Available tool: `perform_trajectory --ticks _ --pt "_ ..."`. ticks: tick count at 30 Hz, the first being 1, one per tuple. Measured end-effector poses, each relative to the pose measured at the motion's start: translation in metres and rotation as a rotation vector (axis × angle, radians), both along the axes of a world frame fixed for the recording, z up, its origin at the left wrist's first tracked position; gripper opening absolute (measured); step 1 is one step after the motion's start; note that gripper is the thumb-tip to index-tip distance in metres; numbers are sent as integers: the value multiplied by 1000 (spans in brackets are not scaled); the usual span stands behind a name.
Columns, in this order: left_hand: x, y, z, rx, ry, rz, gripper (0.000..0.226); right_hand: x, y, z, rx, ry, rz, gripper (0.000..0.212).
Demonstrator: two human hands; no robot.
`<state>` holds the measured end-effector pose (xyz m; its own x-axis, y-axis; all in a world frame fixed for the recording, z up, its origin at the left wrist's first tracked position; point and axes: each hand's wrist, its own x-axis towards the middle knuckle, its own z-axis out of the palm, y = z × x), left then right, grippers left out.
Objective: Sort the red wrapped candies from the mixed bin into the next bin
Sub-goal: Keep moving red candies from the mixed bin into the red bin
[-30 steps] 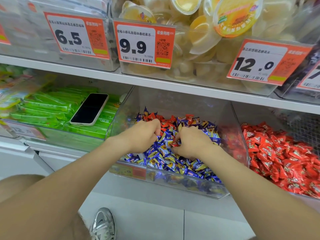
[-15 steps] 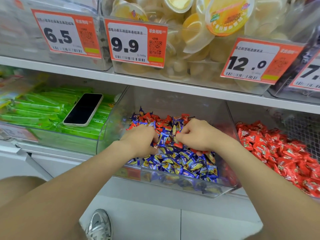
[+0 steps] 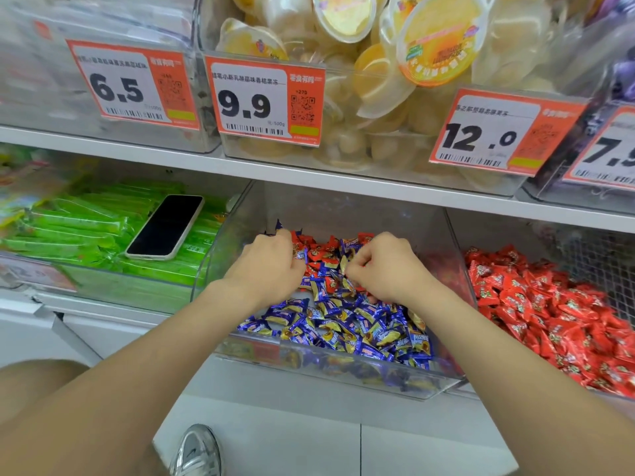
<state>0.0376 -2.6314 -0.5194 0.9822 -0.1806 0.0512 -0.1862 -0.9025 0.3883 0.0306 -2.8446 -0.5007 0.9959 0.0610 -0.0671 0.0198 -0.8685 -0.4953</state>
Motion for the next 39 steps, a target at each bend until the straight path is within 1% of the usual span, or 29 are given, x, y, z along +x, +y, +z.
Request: perform_trajectory --ticks 2,3,5,7,10,12,14,16,18,21,23,25,27,28,29,30,32,33,34,35,37,39 --pt "3 2 -1 -15 -39 21 16 3 6 -1 -23 33 76 11" --pt "6 3 -3 -16 -29 20 20 5 9 -4 -57 45 129 10" --pt "13 6 -7 16 18 6 25 9 17 -12 -160 40 196 12" --pt "19 9 -13 51 48 -17 27 13 24 -22 -291 22 184 18" --pt "26 9 -22 113 69 -75 36 15 36 -30 -460 20 179 30" --pt "28 8 -24 194 80 -106 41 14 40 -28 -499 12 180 26" --pt "29 7 -26 275 72 -121 40 15 40 -27 -495 17 159 19" --pt "29 7 -26 315 50 -111 32 17 35 -23 -378 77 133 21" --pt "29 7 -26 331 51 -104 27 16 29 -12 -182 141 103 30" --pt "25 4 -23 348 78 -124 29 6 21 8 97 223 49 45" --pt "20 2 -17 324 104 -134 33 -4 14 16 295 225 -13 49" --pt "12 -2 -9 201 76 -141 30 -14 6 21 481 218 -91 45" --pt "0 -11 3 -12 40 -156 30 -24 -3 26 655 218 -160 42" --pt "-7 -18 11 -132 51 -165 30 -30 -9 31 713 205 -177 42" --pt "-15 -26 19 -247 90 -172 29 -37 -15 36 725 170 -174 41" --pt "-23 -34 26 -351 144 -179 30 -45 -23 41 670 102 -153 39" --pt "-38 -48 36 -504 272 -193 31 -60 -43 51 404 -117 -106 31" --pt "-44 -56 39 -537 330 -201 30 -66 -55 55 278 -217 -100 26" --pt "-48 -64 40 -559 367 -212 29 -72 -67 58 202 -275 -110 24" --pt "-52 -73 41 -575 385 -223 28 -76 -80 60 168 -296 -131 22" --pt "-57 -95 42 -586 355 -251 26 -82 -106 58 141 -302 -205 20" --pt "-63 -118 48 -515 235 -314 23 -84 -135 51 59 -344 -262 15"
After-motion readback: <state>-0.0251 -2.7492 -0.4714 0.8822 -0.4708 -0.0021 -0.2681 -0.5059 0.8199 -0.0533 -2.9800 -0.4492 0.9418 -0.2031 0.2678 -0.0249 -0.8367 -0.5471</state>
